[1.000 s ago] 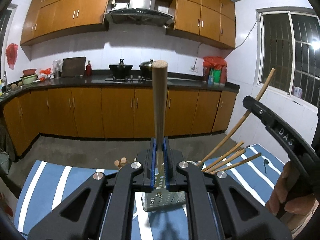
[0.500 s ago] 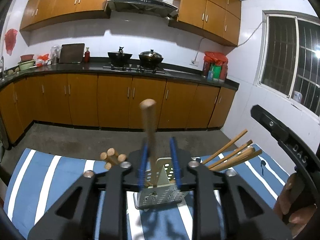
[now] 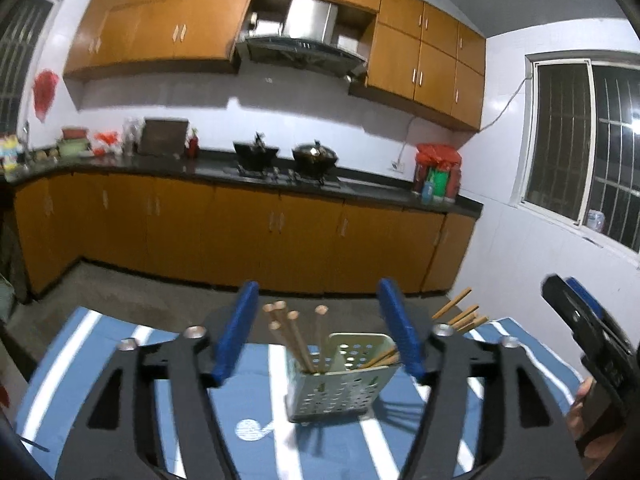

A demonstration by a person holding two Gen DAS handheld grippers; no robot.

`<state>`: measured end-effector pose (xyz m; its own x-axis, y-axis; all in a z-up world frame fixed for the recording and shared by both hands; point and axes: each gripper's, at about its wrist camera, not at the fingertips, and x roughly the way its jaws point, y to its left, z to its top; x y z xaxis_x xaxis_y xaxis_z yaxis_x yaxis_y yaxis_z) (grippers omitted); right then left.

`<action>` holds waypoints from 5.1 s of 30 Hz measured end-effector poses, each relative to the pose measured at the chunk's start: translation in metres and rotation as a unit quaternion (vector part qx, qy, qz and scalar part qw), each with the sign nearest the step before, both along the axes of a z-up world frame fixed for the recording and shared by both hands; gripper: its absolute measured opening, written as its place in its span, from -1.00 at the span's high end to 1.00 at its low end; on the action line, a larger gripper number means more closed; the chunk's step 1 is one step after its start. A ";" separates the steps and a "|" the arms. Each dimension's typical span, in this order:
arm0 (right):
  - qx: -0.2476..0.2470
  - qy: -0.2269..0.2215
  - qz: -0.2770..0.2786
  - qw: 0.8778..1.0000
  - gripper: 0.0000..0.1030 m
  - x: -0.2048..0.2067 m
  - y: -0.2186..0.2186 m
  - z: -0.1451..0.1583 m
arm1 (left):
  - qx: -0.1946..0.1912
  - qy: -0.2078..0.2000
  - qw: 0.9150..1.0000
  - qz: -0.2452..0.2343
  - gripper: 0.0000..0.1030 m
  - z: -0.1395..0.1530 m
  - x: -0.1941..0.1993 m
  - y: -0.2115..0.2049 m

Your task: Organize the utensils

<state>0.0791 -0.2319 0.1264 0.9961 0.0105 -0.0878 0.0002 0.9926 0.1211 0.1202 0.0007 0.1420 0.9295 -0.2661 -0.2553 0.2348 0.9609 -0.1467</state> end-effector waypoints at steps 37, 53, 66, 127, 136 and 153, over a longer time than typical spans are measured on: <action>-0.038 0.159 -0.015 0.986 -0.92 -0.065 0.029 -0.128 | 0.094 0.067 0.990 0.076 -0.97 -0.128 -0.100 0.011; -0.026 0.170 -0.014 0.985 -0.92 -0.064 0.024 -0.133 | 0.093 0.080 0.990 0.069 -0.97 -0.130 -0.100 0.008; -0.026 0.170 -0.014 0.985 -0.92 -0.064 0.024 -0.133 | 0.093 0.080 0.990 0.069 -0.97 -0.130 -0.100 0.008; -0.024 0.172 -0.014 0.985 -0.92 -0.064 0.025 -0.132 | 0.093 0.080 0.990 0.070 -0.97 -0.130 -0.100 0.007; -0.023 0.172 -0.014 0.985 -0.92 -0.064 0.025 -0.131 | 0.093 0.081 0.990 0.069 -0.97 -0.130 -0.099 0.008; -0.023 0.172 -0.014 0.985 -0.92 -0.064 0.026 -0.130 | 0.095 0.079 0.990 0.074 -0.97 -0.130 -0.101 0.009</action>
